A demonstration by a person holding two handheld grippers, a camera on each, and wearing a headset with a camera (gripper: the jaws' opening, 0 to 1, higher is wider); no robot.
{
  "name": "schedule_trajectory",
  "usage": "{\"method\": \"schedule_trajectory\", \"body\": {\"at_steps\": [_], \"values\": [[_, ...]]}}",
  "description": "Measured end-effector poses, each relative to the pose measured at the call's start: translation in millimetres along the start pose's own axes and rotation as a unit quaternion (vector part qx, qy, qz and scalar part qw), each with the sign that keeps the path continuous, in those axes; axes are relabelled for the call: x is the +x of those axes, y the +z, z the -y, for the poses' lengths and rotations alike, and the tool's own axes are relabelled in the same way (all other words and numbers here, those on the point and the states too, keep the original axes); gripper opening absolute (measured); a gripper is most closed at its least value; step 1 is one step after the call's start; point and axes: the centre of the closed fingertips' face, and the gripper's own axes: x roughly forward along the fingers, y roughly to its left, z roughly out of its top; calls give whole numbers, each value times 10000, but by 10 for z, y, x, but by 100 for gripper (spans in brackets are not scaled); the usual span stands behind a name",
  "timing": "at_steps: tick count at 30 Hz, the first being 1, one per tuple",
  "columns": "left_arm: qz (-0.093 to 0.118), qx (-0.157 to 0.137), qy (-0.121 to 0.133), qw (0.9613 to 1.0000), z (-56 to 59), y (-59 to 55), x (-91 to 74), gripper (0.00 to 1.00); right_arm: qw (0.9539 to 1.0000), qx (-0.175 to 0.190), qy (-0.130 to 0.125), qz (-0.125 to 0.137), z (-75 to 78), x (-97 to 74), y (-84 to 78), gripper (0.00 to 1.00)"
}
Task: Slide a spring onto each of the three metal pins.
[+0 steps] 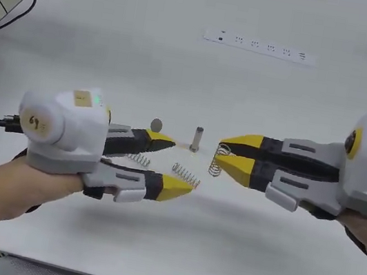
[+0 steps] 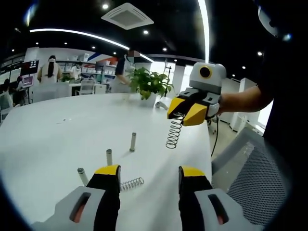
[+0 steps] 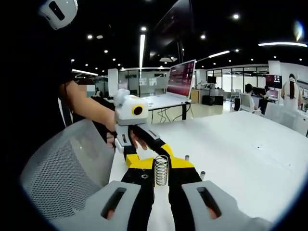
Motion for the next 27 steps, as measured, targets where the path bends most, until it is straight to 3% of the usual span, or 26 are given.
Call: {"method": "schedule_trajectory", "body": {"at_steps": [7, 14, 20, 24, 27], "values": [[17, 51, 34, 10000, 11, 18, -2, 51, 10000, -4, -50, -34, 13, -16, -9, 7], [-130, 256, 172, 9994, -19, -42, -83, 63, 9998, 3, -186, -81, 89, -43, -29, 7], [-50, 158, 470, 9988, -129, -46, -213, 76, 9994, -16, -322, -128, 149, -64, -58, 7], [-24, 166, 780, 9968, -244, -73, -309, 93, 9991, 15, -407, -142, 184, -100, -76, 7], [-2, 138, 908, 9958, -303, -78, -358, 98, 9987, 33, -494, -151, 222, -133, -93, 7]]}}
